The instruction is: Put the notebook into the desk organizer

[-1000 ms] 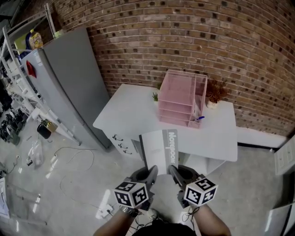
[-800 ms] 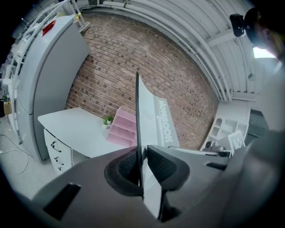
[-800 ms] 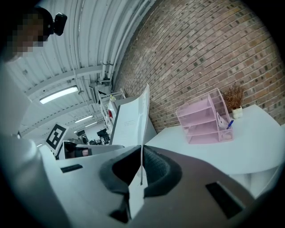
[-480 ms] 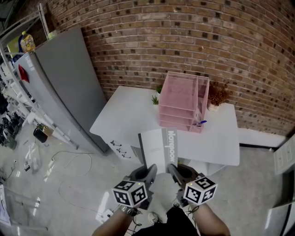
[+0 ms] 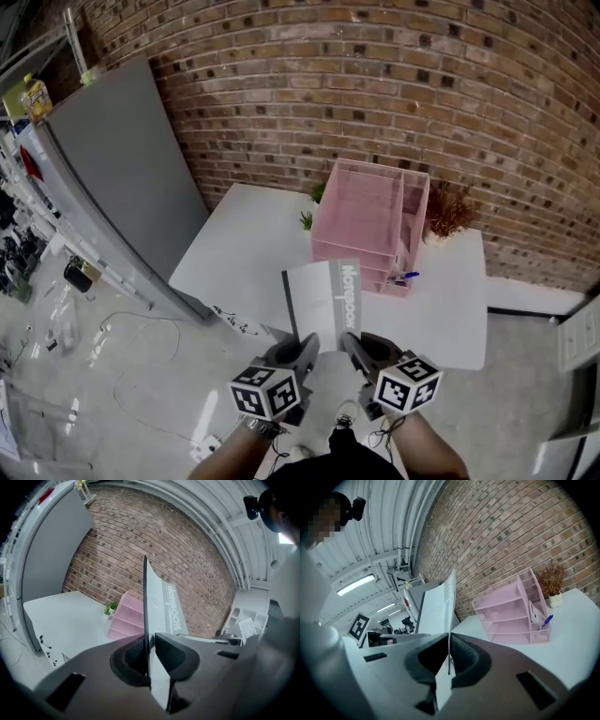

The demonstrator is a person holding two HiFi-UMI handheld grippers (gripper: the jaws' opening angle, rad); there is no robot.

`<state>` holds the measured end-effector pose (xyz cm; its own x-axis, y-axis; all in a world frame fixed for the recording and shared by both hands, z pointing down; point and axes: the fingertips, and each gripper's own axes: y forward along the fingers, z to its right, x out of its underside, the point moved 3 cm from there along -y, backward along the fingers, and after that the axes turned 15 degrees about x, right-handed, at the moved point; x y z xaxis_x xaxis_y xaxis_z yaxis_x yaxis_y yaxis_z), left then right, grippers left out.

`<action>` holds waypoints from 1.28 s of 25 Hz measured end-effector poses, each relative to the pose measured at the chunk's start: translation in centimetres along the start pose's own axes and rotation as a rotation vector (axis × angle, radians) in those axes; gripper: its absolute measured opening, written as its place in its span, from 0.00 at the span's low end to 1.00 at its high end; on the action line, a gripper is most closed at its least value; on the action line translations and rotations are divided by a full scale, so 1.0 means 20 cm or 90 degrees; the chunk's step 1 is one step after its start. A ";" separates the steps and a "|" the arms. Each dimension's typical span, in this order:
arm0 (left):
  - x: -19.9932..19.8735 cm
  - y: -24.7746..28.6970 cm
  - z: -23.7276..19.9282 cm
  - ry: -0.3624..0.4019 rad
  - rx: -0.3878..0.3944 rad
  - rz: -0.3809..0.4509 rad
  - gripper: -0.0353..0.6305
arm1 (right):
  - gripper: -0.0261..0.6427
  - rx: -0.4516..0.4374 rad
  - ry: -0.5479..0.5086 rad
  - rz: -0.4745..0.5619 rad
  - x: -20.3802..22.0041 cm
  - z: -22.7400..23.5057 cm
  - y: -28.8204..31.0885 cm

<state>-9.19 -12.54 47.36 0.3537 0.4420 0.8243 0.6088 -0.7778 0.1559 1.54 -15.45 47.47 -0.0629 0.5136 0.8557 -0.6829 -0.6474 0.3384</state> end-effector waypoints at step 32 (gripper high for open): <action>-0.34 0.65 -0.28 0.041 0.012 -0.010 0.17 | 0.06 0.018 0.067 0.033 -0.42 0.49 0.39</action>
<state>-7.70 -28.16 46.93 0.2975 0.4237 0.8555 0.6277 -0.7620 0.1592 3.92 -30.28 46.65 -0.1749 0.5346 0.8268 -0.6558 -0.6896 0.3072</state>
